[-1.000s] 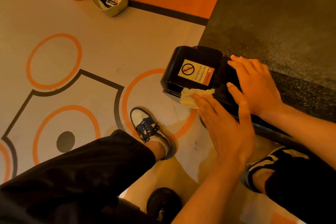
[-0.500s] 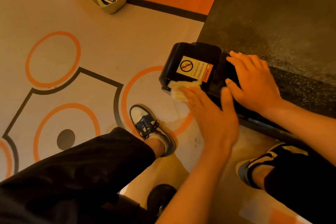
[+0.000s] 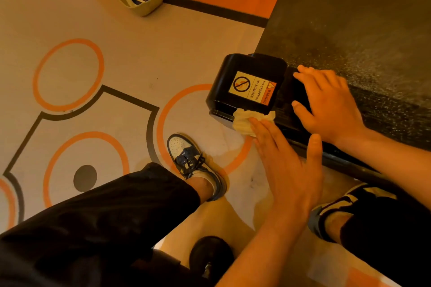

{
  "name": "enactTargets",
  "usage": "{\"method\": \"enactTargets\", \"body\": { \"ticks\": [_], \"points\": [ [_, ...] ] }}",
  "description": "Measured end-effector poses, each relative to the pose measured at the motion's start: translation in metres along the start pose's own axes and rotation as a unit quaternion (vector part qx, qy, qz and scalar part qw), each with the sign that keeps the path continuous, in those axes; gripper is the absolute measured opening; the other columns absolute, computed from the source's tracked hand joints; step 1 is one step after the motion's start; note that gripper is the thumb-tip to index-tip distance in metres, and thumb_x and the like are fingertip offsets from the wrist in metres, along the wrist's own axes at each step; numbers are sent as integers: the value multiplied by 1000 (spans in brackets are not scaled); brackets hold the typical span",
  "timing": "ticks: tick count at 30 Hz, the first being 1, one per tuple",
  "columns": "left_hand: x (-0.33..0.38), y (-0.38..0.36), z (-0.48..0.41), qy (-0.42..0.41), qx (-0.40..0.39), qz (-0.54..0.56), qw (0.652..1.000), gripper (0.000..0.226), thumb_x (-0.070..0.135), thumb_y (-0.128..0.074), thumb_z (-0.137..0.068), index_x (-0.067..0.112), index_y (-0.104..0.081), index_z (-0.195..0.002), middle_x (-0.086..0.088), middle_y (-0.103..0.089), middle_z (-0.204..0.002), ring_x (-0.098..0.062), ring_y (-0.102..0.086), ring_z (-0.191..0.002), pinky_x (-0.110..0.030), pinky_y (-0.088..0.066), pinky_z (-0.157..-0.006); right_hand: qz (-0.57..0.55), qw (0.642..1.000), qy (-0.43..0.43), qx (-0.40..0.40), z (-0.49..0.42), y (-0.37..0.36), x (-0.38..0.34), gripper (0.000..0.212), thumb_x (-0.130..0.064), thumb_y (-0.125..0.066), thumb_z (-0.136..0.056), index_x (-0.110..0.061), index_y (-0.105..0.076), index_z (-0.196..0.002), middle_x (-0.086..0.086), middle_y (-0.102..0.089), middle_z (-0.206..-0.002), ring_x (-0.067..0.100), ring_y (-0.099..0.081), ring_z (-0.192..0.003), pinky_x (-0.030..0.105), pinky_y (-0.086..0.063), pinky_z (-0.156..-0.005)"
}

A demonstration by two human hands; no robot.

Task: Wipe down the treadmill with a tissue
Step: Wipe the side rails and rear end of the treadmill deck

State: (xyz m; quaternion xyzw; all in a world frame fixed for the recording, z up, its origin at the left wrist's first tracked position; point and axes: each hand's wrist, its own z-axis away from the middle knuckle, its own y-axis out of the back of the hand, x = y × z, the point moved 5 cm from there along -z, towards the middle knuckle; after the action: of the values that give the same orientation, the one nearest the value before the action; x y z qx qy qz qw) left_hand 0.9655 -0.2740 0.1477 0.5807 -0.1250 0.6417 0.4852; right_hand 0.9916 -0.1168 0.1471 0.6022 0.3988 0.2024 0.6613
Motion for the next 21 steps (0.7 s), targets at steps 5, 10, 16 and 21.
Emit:
{"method": "enactTargets", "body": {
  "ticks": [5,10,16,21],
  "points": [
    [3,15,-18,-12,37,43,998,100,77,-29,-91,27,18,-163,11,26,-170,-5,22,-155,-22,16,-121,-2,1000,-3,3,1,2,-1,68,-46,-40,-94,-6,-46,-149,13,-44,-158,37,-41,-141,53,-35,-110],
    [-28,55,-90,85,92,-96,987,67,45,-25,-110,3,-12,-162,-11,19,-171,3,49,-135,-36,20,-124,-1,1000,-5,-1,2,2,-1,66,-44,-42,-95,-7,-45,-150,12,-44,-158,36,-41,-142,53,-35,-111],
    [-6,8,7,-16,-12,-59,998,108,93,-6,-84,23,21,-162,10,36,-165,-5,32,-152,-30,17,-125,-1,1000,-8,2,2,4,-3,65,-44,-42,-95,-8,-45,-149,11,-44,-158,34,-41,-142,52,-35,-112],
    [-30,-9,16,3,-55,-172,984,117,96,10,-76,18,15,-163,4,36,-165,-8,36,-150,-34,23,-124,2,1000,-7,5,1,4,-2,65,-44,-43,-95,-8,-46,-150,12,-44,-158,35,-42,-142,52,-36,-112]
  ]
}}
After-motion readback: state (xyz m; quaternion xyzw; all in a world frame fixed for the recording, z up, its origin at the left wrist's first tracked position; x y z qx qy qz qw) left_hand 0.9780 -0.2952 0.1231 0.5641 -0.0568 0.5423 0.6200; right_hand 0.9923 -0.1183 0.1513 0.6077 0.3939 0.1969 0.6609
